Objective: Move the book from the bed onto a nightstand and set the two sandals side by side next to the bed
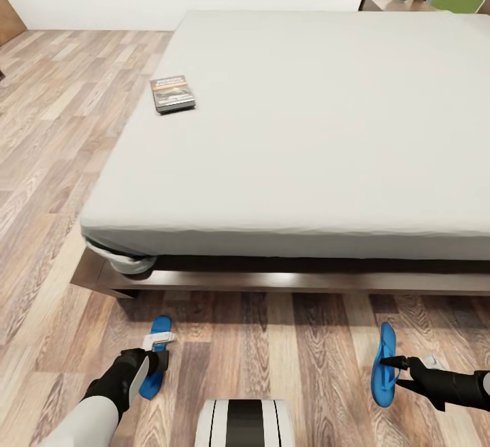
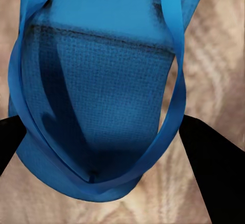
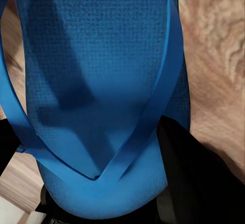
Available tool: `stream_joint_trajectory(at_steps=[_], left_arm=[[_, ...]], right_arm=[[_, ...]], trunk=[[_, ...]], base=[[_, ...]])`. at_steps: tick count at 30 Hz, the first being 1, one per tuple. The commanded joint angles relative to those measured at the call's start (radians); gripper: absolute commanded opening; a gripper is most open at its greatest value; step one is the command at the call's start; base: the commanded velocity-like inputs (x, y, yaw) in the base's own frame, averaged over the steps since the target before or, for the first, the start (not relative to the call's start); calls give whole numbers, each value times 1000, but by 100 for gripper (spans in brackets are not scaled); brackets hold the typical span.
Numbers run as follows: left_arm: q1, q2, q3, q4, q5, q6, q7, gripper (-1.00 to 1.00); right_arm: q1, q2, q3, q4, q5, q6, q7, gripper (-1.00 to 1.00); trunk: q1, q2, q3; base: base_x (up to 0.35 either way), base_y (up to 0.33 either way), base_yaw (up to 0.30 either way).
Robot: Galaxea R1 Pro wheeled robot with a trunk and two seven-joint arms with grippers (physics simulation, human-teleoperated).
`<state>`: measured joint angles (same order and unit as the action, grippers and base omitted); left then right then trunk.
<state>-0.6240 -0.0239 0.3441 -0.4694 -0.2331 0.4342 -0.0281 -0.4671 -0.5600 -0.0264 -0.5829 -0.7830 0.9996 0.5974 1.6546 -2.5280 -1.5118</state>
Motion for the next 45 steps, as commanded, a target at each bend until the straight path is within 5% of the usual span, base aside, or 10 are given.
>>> stream_joint_trajectory(at_steps=[1, 23, 37, 45], left_arm=[[0, -2, 7, -2, -8, 5, -3, -100], [0, -3, 7, -2, -8, -3, -6, -100], [0, -4, 6, -2, -8, 0, -6, -100], [0, -4, 6, -2, -8, 0, -6, -100]], right_arm=[[0, 0, -3, 0, 5, 5, 4, -100], [0, 0, -3, 1, 5, 5, 4, -100], [0, 0, -3, 1, 5, 5, 4, -100], [0, 0, -3, 1, 5, 5, 4, -100]], trunk=[[0, 0, -1], [0, 0, -1], [6, -4, -55], [6, -4, -55]], base=[[0, 43, 0], [0, 3, 0], [0, 0, 0], [0, 0, 0]])
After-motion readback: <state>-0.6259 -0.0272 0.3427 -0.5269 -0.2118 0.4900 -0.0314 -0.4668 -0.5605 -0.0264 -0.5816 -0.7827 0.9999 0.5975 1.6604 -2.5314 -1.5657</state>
